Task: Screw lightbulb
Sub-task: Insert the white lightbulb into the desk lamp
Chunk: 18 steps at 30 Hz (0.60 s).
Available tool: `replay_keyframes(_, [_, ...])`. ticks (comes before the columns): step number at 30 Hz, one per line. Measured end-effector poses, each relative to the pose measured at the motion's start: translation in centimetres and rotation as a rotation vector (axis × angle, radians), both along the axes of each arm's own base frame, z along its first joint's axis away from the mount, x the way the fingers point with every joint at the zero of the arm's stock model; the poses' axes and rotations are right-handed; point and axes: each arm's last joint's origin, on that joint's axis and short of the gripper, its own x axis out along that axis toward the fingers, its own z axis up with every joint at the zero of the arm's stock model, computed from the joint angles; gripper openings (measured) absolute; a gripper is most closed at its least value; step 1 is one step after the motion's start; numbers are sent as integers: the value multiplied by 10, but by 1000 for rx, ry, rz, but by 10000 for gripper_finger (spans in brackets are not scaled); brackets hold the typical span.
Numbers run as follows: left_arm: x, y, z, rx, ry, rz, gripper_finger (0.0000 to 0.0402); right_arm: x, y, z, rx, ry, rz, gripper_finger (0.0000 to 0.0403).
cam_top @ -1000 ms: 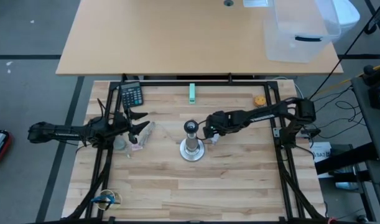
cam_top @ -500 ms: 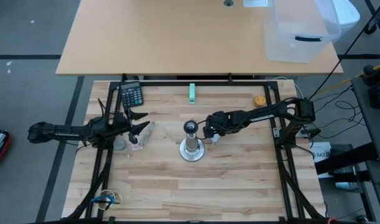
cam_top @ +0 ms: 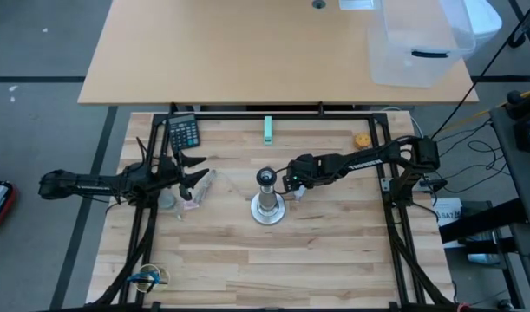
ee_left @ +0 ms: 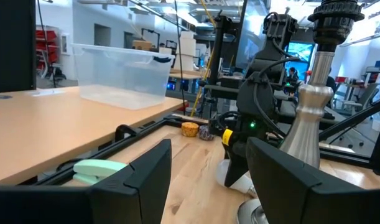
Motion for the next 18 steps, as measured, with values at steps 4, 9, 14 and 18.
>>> replay_keyframes(4, [0, 0, 0, 0, 0, 0, 210, 2, 0, 1, -38, -13, 6, 257])
replay_keyframes(9, [0, 0, 0, 0, 0, 0, 210, 4, 1, 2, -68, -27, 23, 257])
replay_keyframes(14, [0, 0, 0, 0, 1, 0, 210, 6, 4, 3, -139, -37, 45, 257])
replay_keyframes(18, [0, 0, 0, 0, 2, 0, 210, 9, 6, 6, -209, -60, 62, 257])
